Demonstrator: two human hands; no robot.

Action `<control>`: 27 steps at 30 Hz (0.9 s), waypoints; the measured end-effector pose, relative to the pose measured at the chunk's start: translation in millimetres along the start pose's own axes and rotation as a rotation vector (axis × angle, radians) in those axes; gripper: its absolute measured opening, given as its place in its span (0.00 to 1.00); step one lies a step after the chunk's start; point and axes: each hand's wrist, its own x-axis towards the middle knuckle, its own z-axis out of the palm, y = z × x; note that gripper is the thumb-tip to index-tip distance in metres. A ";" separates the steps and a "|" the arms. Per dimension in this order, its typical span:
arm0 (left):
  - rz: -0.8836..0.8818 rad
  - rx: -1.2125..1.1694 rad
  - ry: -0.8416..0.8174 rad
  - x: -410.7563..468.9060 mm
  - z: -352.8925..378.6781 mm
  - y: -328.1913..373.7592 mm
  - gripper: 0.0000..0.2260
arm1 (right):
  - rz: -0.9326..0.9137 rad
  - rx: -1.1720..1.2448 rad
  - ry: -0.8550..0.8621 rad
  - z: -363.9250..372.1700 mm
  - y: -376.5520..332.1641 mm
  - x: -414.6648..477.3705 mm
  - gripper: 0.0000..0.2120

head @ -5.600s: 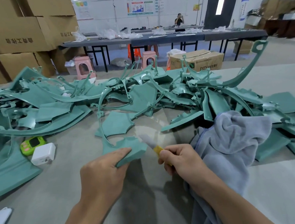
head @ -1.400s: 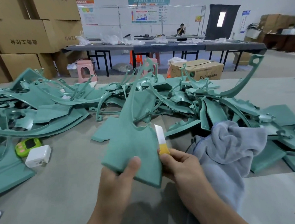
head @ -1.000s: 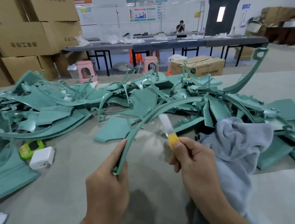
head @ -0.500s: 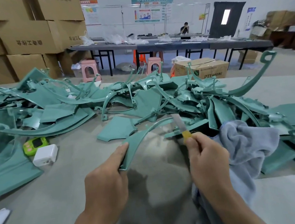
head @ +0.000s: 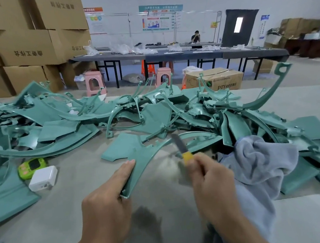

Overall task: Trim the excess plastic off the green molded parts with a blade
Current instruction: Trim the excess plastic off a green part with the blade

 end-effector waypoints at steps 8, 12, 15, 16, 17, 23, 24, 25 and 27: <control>-0.074 -0.077 -0.005 3.8 -2.8 0.2 0.27 | 0.003 0.113 -0.021 -10.8 2.9 1.5 0.17; 0.034 -0.094 -0.020 4.5 -10.4 -3.3 0.25 | 0.375 0.069 0.135 -17.2 21.1 22.5 0.17; -0.012 -0.172 -0.046 5.6 -14.2 -7.3 0.22 | 0.354 0.190 0.187 -26.1 23.0 16.7 0.16; -0.010 -0.177 -0.053 6.7 -14.2 -7.8 0.21 | 0.259 0.224 0.129 -22.3 17.7 12.2 0.16; -0.001 -0.173 -0.059 7.1 -13.7 -8.2 0.20 | 0.178 0.215 0.039 -17.0 12.6 7.8 0.16; -0.033 -0.172 -0.048 7.8 -15.8 -4.5 0.21 | 0.323 0.171 0.148 -14.2 24.5 16.0 0.17; -0.025 -0.158 -0.049 7.8 -15.0 -4.0 0.21 | 0.268 0.245 0.107 -15.1 21.3 11.3 0.17; -0.002 -0.136 -0.049 7.7 -13.7 -4.2 0.20 | 0.184 0.269 0.024 -14.1 15.0 5.2 0.16; 0.062 -0.124 -0.045 7.7 -11.8 -4.3 0.19 | 0.057 0.246 -0.165 -6.3 2.3 -4.9 0.14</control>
